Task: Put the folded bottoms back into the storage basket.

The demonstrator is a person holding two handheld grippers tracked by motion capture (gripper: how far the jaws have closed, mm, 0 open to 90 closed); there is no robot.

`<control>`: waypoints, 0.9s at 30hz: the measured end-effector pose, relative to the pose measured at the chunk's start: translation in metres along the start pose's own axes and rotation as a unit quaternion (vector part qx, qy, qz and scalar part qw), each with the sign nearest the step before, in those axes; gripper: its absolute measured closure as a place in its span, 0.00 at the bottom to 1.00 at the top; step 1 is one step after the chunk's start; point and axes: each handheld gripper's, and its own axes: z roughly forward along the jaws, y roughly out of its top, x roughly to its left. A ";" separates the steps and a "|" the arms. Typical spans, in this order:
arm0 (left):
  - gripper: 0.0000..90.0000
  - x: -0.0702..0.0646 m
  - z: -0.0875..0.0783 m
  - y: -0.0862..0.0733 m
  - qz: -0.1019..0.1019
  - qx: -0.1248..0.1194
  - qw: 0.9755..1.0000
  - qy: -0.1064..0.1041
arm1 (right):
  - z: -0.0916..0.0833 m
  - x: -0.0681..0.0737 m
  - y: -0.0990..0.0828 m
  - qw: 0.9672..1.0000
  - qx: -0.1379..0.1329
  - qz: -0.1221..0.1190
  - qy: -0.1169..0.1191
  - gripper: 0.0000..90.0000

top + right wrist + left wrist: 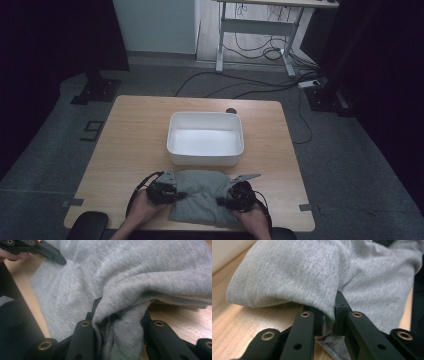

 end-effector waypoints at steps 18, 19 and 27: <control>0.90 -0.010 -0.053 0.038 0.031 -0.040 0.999 -0.002 | -0.047 0.019 0.028 0.999 -0.040 -0.019 0.017 0.78; 0.90 -0.010 -0.057 0.043 0.035 -0.041 0.999 0.001 | -0.051 0.020 0.032 0.999 -0.043 -0.021 0.017 0.78; 0.90 -0.008 -0.073 0.060 0.051 -0.042 0.998 0.014 | -0.066 0.024 0.050 0.998 -0.048 -0.032 0.017 0.78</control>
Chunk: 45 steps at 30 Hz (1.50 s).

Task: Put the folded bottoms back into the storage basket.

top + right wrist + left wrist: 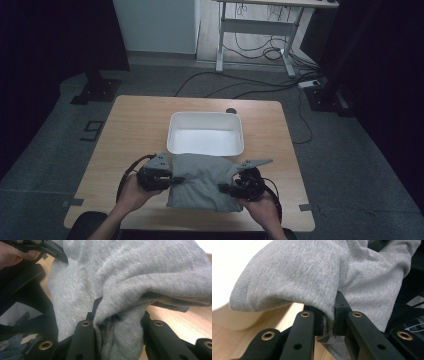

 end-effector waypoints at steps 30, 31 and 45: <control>0.90 0.063 -0.021 0.067 0.006 -0.016 0.997 0.071 | -0.005 -0.030 0.096 0.999 -0.032 -0.019 -0.040 0.78; 0.90 0.063 -0.021 0.067 0.006 -0.016 0.997 0.071 | -0.004 -0.032 0.098 0.998 -0.032 -0.018 -0.043 0.78; 0.90 0.098 -0.004 0.083 -0.001 -0.008 0.994 0.112 | 0.016 -0.061 0.125 0.996 -0.038 -0.010 -0.075 0.78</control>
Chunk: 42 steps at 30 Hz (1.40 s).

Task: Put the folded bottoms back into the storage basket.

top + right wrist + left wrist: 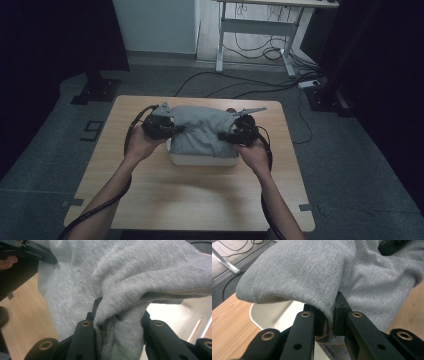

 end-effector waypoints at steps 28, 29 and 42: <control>0.89 0.027 0.087 -0.025 -0.016 0.100 0.994 0.046 | 0.076 -0.047 -0.016 0.998 0.055 0.034 -0.025 0.77; 0.89 0.027 0.087 -0.025 -0.016 0.100 0.994 0.046 | 0.077 -0.048 -0.016 0.998 0.057 0.032 -0.026 0.77; 0.73 0.031 0.110 -0.034 -0.003 0.155 0.986 0.061 | 0.097 -0.051 -0.017 0.992 0.102 0.017 -0.068 0.63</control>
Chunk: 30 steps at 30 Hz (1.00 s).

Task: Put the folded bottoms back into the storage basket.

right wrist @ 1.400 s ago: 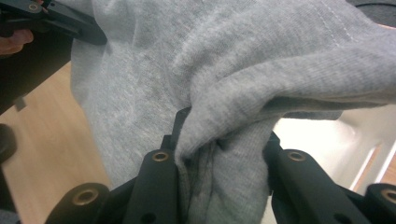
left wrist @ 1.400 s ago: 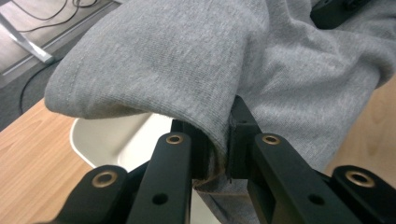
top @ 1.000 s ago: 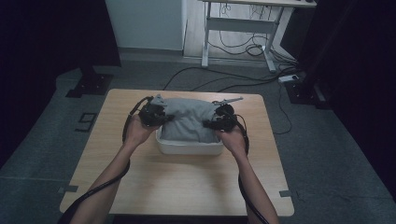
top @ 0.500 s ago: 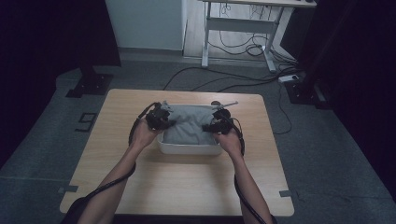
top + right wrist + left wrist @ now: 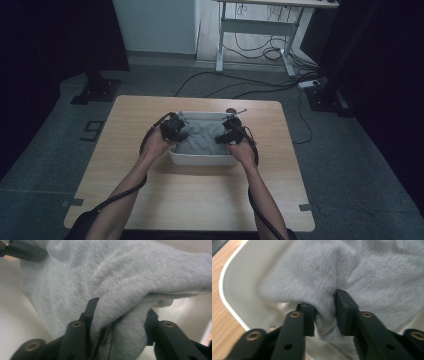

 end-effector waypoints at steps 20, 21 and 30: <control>0.43 0.013 -0.037 -0.005 -0.030 -0.060 0.998 0.013 | -0.045 -0.009 0.001 0.999 -0.033 -0.003 -0.025 0.50; 0.39 0.014 -0.039 -0.005 -0.036 -0.065 0.997 0.005 | -0.047 -0.009 0.002 0.999 -0.033 -0.008 -0.024 0.48; 0.18 0.016 -0.055 -0.014 -0.069 -0.106 0.991 -0.039 | -0.048 -0.003 0.000 0.999 -0.048 -0.019 -0.015 0.28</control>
